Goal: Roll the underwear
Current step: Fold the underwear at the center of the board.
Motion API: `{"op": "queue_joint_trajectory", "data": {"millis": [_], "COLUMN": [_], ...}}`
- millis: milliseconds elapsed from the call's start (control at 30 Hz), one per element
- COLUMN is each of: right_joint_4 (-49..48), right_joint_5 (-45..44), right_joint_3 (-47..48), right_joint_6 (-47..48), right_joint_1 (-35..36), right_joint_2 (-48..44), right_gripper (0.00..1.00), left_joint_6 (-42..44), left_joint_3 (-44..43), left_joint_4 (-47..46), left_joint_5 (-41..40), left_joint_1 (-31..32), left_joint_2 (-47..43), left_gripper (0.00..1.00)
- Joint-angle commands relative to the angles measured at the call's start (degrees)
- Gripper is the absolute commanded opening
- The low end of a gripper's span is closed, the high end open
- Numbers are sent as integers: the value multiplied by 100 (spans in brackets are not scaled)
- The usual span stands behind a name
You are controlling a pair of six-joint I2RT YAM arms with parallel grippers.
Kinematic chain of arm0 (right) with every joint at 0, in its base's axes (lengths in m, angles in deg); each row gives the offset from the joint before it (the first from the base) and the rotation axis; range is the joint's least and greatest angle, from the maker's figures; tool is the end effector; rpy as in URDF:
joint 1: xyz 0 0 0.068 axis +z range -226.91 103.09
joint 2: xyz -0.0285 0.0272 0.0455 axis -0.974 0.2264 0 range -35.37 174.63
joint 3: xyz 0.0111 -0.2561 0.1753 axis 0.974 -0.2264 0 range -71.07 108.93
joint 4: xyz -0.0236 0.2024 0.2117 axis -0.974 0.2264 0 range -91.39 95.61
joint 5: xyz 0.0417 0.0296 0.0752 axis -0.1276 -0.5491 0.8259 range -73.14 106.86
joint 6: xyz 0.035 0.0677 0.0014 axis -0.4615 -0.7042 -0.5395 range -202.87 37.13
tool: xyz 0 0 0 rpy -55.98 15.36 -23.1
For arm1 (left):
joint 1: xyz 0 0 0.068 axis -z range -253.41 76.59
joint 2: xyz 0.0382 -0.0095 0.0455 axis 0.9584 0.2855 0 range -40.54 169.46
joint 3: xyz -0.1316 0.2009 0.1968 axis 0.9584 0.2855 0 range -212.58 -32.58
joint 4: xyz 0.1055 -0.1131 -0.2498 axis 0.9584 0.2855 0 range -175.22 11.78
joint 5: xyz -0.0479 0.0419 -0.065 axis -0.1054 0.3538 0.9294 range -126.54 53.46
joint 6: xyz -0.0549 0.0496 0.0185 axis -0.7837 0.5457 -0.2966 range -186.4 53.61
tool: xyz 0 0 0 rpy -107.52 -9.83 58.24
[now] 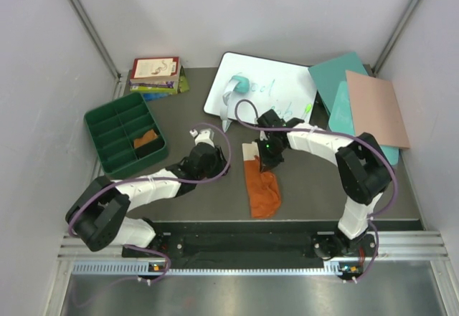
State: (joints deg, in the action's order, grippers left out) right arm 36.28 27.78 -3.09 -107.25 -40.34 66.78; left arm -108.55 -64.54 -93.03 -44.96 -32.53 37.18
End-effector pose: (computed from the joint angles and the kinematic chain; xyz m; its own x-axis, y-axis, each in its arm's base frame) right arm 0.3071 0.2431 0.1718 -0.9561 -0.2046 -0.2097 -0.2610 0.9199 0.2927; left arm 0.2347 -0.1906 0.1663 -0.7205 -0.2543 -0.6451 0.1032 0.8806 -0.4624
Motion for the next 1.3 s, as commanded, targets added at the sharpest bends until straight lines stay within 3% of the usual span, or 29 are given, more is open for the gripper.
{"op": "queue_joint_trajectory", "data": {"millis": [0,567,600,733,800,1033,1267], "right_joint_4": [100,329,311,162,179,241,-259], "right_joint_5": [-37,-178,-160,68,77,-98,-20], "right_joint_3": [443,822,822,743,742,524,-346], "right_joint_6": [-146,-321,-330,-401,-401,-374,-269], "right_joint_1": [218,543,543,543,535,325,-502], "right_joint_2": [156,411,429,315,122,-713,-1355], "right_gripper": [0,2,4,35,44,55,56], "left_joint_6": [-83,-48,-48,-56,-83,-144,-197], "left_joint_3": [76,-55,-55,-125,-169,-240,-547], "left_joint_4": [-282,-545,-563,-598,-607,-563,-581], "left_joint_5": [60,263,271,324,350,333,464], "left_joint_1": [-37,-45,-45,-45,-45,-54,-45], "left_joint_2": [-177,156,191,314,376,341,692], "left_gripper": [44,44,44,44,44,44,43]}}
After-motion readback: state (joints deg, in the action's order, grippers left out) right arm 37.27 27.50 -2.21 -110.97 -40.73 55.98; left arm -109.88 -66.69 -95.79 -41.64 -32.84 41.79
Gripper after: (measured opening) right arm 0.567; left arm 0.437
